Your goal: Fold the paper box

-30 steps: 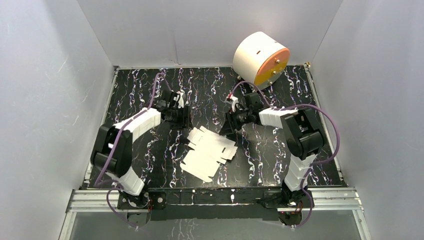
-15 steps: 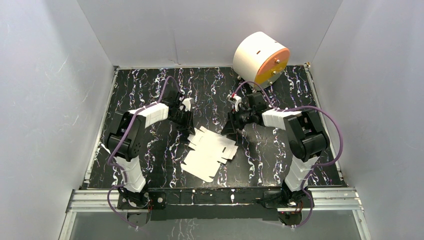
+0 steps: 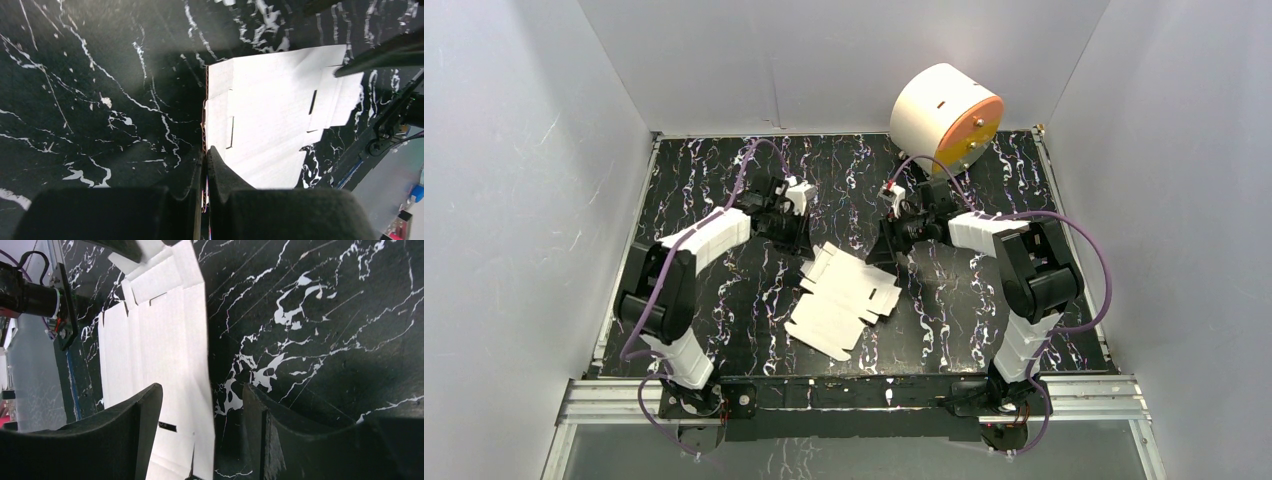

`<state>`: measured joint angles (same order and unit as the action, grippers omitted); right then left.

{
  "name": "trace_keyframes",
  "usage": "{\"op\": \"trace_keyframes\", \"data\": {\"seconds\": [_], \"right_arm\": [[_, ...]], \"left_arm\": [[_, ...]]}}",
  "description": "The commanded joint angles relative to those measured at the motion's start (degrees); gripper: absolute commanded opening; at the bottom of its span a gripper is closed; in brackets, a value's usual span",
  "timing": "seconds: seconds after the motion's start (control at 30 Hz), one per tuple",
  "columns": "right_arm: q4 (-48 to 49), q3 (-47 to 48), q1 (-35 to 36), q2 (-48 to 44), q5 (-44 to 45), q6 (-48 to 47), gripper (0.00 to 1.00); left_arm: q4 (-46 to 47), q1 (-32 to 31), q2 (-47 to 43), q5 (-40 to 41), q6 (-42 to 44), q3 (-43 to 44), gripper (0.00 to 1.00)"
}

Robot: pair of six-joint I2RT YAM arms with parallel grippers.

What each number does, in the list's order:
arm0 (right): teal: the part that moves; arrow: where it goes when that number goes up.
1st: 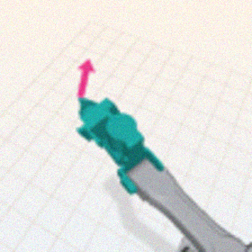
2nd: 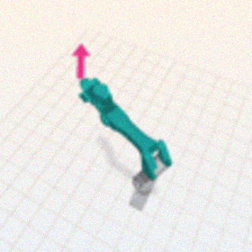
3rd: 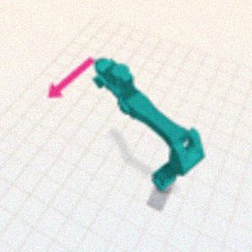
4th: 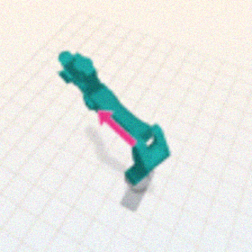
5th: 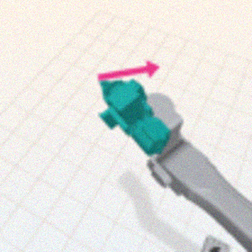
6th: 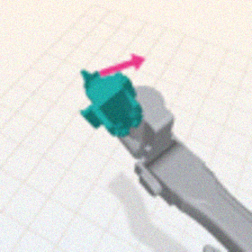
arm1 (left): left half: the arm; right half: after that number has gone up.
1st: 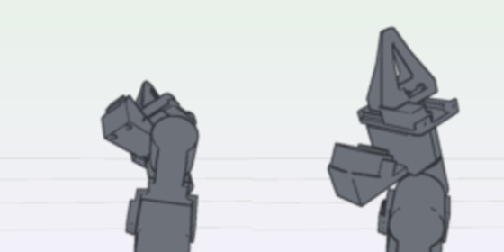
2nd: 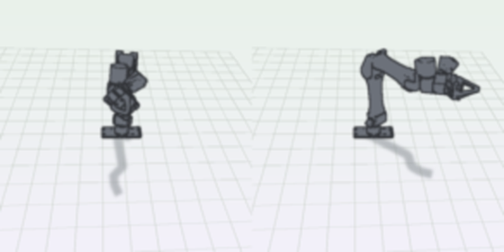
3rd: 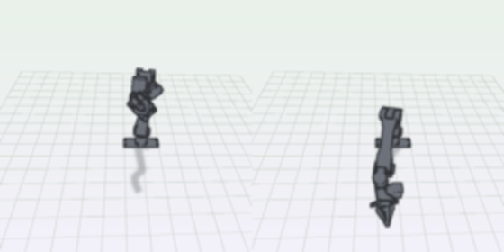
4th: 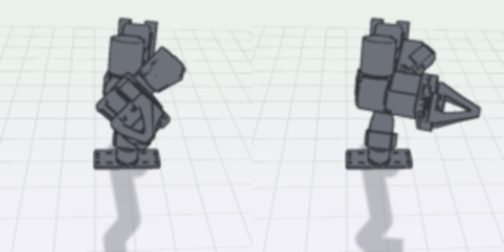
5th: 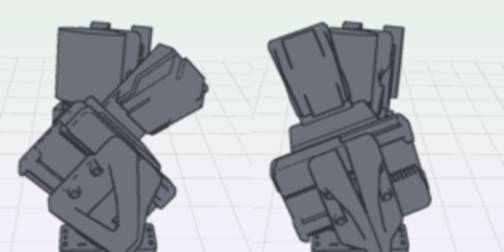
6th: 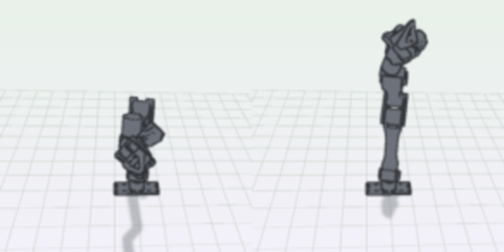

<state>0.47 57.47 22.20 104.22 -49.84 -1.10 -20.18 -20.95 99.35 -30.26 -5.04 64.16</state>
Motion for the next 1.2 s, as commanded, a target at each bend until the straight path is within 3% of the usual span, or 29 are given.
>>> {"op": "trace_keyframes", "data": {"seconds": [0.0, 0.17, 0.47, 0.83, 1.17], "right_arm": [[-3.34, 4.01, -0.14, -0.75, -2.68, -2.29, 0.68], [-3.93, 5.01, -0.12, -0.77, -5.08, -2.36, 0.67], [-5.14, 6.08, 0.47, -0.08, -9.10, -3.08, 0.53], [-5.77, 6.93, 1.34, 1.81, -10.27, -3.50, 0.44], [-8.55, 8.18, 1.90, 1.35, -8.02, -5.24, 0.08]], "left_arm": [[-0.38, -1.12, -7.04, -2.45, 3.76, -0.64, 0.00], [-0.07, -2.27, -9.82, -1.54, 4.55, -1.31, 0.00], [0.97, -2.69, -12.02, -2.04, 4.16, -1.73, 0.00], [2.42, -2.80, -13.73, -3.14, 3.90, -2.87, 0.00], [2.87, -2.82, -13.22, -1.42, 2.07, -2.85, 0.00]]}}
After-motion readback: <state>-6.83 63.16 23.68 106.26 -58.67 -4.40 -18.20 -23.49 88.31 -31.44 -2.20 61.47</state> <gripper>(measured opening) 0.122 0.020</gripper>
